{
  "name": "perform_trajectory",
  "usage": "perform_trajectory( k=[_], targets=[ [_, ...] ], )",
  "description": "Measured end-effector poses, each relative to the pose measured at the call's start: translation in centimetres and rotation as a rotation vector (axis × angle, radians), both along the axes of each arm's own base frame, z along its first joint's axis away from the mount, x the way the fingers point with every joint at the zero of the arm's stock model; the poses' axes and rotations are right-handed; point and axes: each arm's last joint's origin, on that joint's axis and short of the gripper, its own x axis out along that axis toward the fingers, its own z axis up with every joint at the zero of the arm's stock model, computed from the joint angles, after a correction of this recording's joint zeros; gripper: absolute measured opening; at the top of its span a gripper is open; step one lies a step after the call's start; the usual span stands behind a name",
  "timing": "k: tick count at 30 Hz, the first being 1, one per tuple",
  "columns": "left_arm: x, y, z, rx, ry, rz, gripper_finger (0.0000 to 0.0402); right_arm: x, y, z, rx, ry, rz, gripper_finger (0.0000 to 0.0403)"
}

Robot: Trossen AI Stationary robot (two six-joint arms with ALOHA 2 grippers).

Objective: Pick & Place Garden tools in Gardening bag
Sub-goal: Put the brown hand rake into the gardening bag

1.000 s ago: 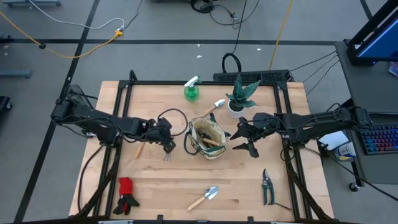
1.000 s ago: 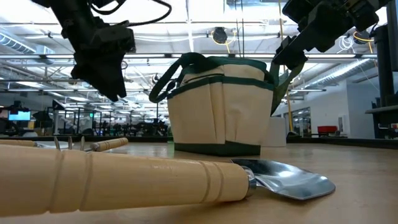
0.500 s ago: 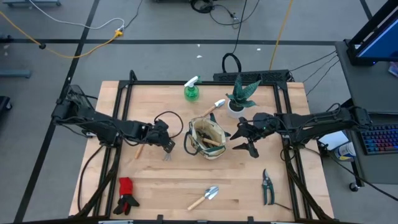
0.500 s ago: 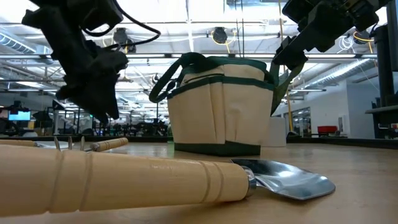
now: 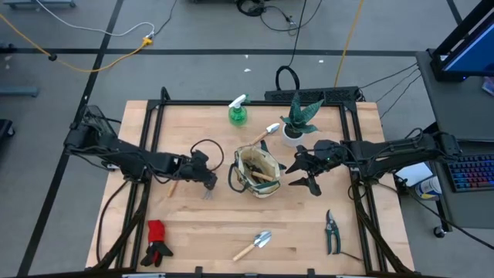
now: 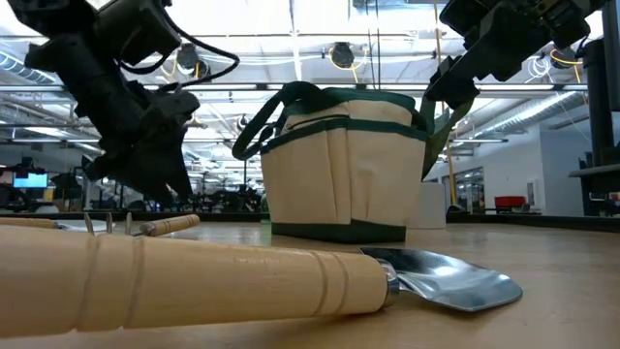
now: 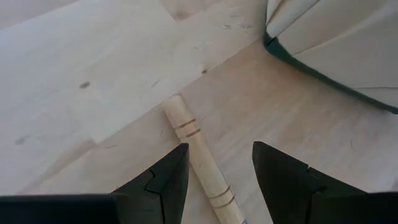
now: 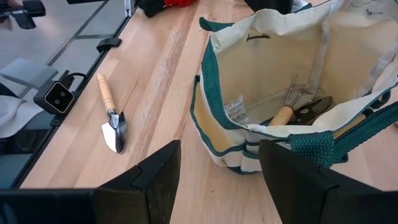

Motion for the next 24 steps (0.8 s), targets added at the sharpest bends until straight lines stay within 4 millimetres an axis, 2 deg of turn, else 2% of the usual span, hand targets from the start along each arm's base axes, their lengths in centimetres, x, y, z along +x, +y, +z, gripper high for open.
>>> perform_trajectory(
  k=[9, 16, 19, 24],
  targets=[
    [0.7, -0.1, -2.4, -0.003, 0.043, 0.014, 0.0184, 0.0, 0.0, 0.0, 0.0, -0.003, 0.0, 0.021],
    [1.4, -0.2, -3.4, 0.023, 0.051, 0.006, 0.0181, 0.0, 0.0, 0.0, 0.0, -0.006, 0.0, 0.021],
    [1.4, -0.2, -3.4, 0.027, 0.056, 0.001, 0.0156, 0.0, 0.0, 0.0, 0.0, -0.006, 0.0, 0.021],
    [1.4, -0.1, -3.4, 0.04, 0.052, 0.008, 0.0085, 0.0, 0.0, 0.0, -0.001, -0.006, 0.0, 0.021]
  ],
)
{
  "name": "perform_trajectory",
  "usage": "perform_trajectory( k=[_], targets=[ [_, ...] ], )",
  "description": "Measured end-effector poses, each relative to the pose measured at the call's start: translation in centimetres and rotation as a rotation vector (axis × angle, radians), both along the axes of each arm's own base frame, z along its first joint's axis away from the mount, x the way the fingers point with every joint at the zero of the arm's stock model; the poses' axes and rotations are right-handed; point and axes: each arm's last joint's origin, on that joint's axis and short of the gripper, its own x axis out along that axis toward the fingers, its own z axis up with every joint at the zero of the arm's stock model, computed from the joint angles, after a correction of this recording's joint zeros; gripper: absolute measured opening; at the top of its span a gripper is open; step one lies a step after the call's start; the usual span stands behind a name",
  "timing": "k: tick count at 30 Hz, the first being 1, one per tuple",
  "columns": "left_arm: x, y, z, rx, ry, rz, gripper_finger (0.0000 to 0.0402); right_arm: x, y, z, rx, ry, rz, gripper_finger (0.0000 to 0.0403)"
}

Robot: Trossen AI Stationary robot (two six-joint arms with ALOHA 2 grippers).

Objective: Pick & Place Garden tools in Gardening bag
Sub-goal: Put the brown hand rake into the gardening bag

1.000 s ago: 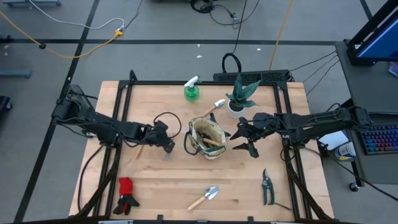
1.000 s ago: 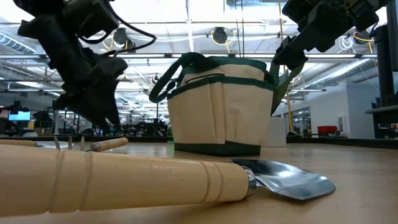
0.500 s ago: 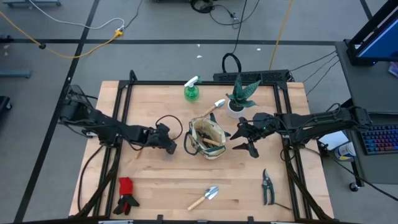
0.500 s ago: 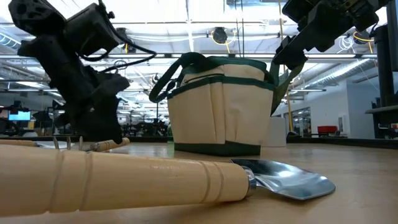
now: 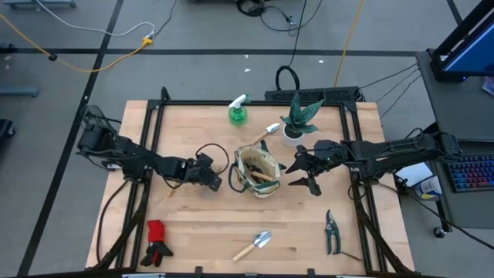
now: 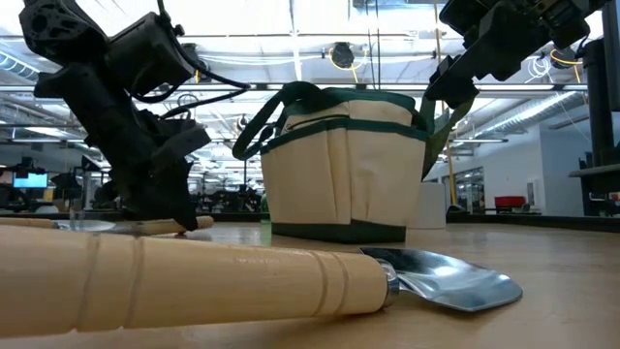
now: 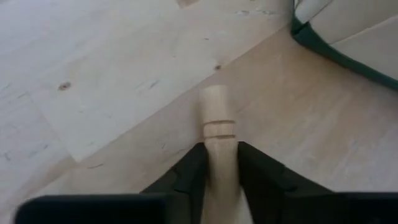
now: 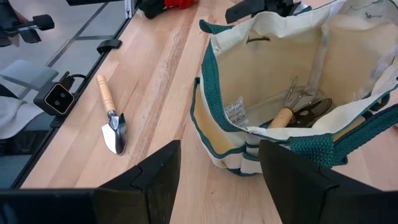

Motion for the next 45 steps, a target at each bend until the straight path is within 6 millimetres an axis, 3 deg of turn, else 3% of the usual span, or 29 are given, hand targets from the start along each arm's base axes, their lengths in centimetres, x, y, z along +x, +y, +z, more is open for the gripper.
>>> perform_trajectory(
  k=[2, 11, 22, 36, 45],
  targets=[
    [0.1, 0.0, 0.0, 0.005, -0.008, 0.004, 0.0065, 0.0, 0.0, 0.0, 0.0, 0.0, 0.0, 0.021],
    [0.9, -0.1, 0.5, 0.036, -0.093, -0.061, 0.0066, 0.0, 0.0, 0.0, 0.0, 0.0, 0.0, 0.021],
    [3.5, -0.9, 3.6, 0.168, -0.175, -0.275, 0.0067, 0.0, 0.0, -0.4, 0.0, -0.018, 0.0, 0.021],
    [4.1, -1.3, 6.5, 0.159, 0.109, -0.337, 0.0073, -0.8, 0.0, -2.8, 0.042, 0.069, -0.027, 0.021],
    [3.5, -3.5, 9.3, 0.132, 0.273, -0.453, 0.0068, -0.9, 0.0, -3.1, 0.036, 0.078, -0.024, 0.021]
  ],
)
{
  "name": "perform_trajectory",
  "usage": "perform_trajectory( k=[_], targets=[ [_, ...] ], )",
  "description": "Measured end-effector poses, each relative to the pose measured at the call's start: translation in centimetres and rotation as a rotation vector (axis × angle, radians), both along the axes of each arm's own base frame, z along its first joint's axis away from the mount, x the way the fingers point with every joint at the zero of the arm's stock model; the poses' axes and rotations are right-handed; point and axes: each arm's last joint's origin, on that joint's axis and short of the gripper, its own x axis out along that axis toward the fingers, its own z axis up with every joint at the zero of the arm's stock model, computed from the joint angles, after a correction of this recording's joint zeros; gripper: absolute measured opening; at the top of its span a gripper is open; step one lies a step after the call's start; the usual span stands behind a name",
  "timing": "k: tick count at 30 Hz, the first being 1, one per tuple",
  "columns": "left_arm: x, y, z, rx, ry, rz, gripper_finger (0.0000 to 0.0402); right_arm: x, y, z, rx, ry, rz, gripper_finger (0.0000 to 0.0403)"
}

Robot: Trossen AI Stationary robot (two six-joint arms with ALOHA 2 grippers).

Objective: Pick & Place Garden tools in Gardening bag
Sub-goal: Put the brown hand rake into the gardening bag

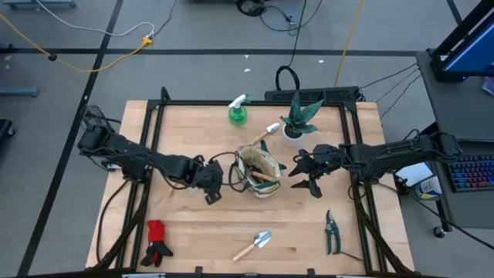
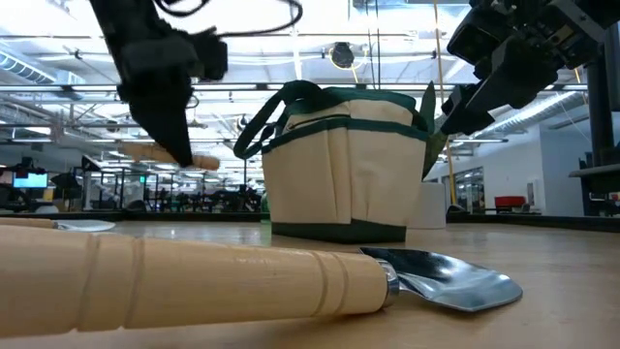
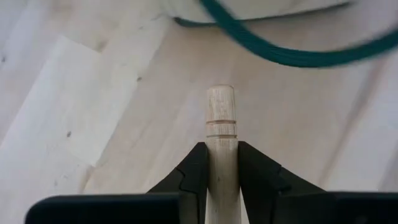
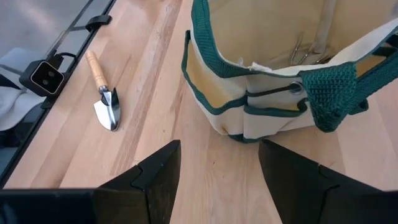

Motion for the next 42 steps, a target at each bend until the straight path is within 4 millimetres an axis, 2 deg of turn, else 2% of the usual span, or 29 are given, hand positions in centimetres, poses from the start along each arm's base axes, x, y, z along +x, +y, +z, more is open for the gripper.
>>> perform_trajectory(
  k=[9, 18, 28, 42],
  targets=[
    [0.4, -2.6, 2.7, 0.026, -0.038, -0.174, 0.0067, 0.0, 0.0, 0.0, 0.0, 0.0, 0.0, 0.021],
    [1.0, -3.6, 4.7, 0.124, -0.079, -0.384, 0.0068, 0.0, 0.0, 0.0, 0.0, 0.0, 0.0, 0.021],
    [2.7, -2.5, 7.1, 0.321, -0.16, -0.651, 0.0072, 0.0, 0.0, 0.0, 0.0, 0.0, 0.0, 0.021],
    [4.2, 0.8, 7.7, 0.528, -0.163, -0.878, 0.0075, 0.0, 0.0, 0.0, 0.0, 0.001, 0.0, 0.021]
  ],
)
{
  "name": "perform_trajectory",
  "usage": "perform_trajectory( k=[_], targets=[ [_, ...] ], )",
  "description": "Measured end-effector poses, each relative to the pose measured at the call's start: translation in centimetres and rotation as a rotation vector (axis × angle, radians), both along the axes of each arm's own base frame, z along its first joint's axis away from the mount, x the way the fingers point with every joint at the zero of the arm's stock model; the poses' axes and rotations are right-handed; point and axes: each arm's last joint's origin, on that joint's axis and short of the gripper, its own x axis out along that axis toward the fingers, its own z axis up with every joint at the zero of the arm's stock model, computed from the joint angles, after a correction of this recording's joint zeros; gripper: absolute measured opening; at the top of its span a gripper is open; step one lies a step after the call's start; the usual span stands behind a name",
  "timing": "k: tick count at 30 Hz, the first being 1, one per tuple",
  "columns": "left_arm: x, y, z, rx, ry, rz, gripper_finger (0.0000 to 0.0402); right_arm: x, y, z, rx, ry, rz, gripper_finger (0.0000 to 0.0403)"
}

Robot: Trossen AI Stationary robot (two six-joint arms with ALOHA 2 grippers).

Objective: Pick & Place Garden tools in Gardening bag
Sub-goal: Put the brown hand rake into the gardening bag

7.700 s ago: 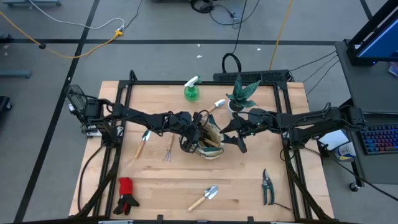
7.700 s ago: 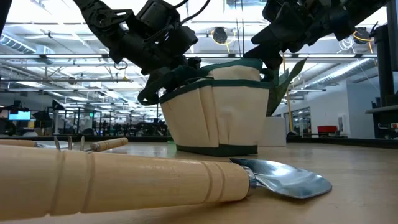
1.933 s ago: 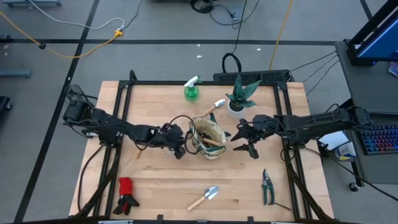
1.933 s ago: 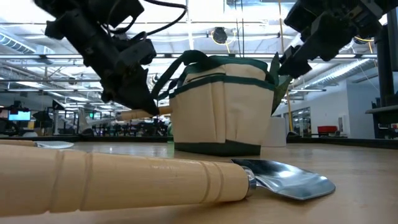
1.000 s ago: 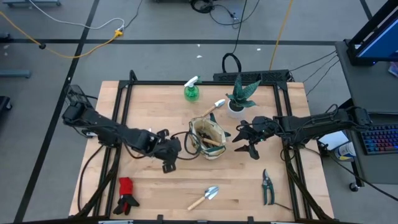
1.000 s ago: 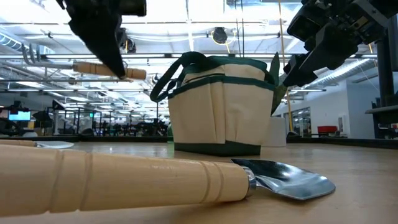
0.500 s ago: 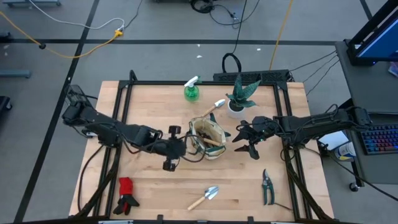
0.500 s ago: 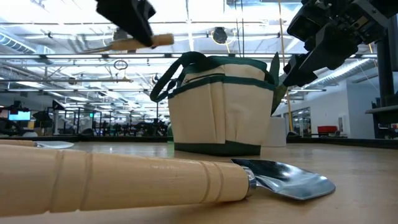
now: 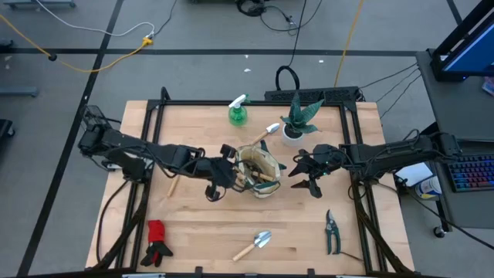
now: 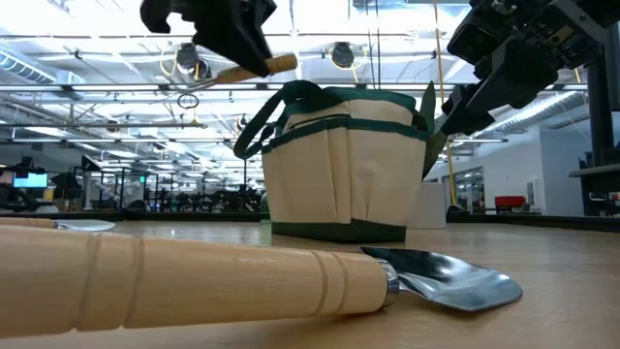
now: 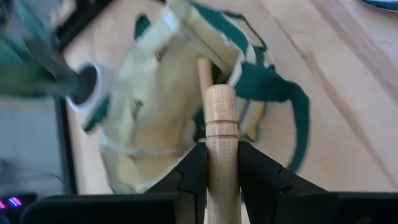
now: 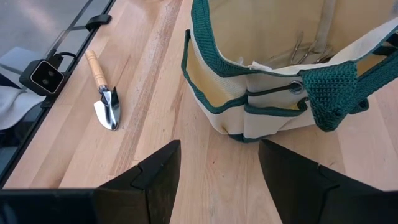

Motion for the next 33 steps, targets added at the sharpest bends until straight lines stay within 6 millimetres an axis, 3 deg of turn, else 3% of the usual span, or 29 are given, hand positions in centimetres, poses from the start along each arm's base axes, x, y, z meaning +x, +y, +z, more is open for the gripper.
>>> perform_trajectory(
  k=[8, 17, 24, 33],
  targets=[
    [1.2, 1.6, 1.0, 0.086, -0.112, -0.159, 0.0075, 0.0, 0.0, 0.0, 0.0, -0.001, 0.0, 0.021],
    [2.7, 3.1, 1.6, 0.066, -0.257, -0.344, 0.0076, 0.0, 0.0, 0.0, 0.0, -0.002, 0.0, 0.021],
    [4.5, 3.4, 0.2, -0.025, -0.306, -0.486, 0.0076, 0.0, 0.0, 0.0, 0.0, -0.003, 0.0, 0.021],
    [6.9, 4.0, -2.6, 0.035, -0.333, -0.541, 0.0076, 0.2, 0.0, 0.3, 0.0, -0.031, 0.0, 0.021]
  ],
)
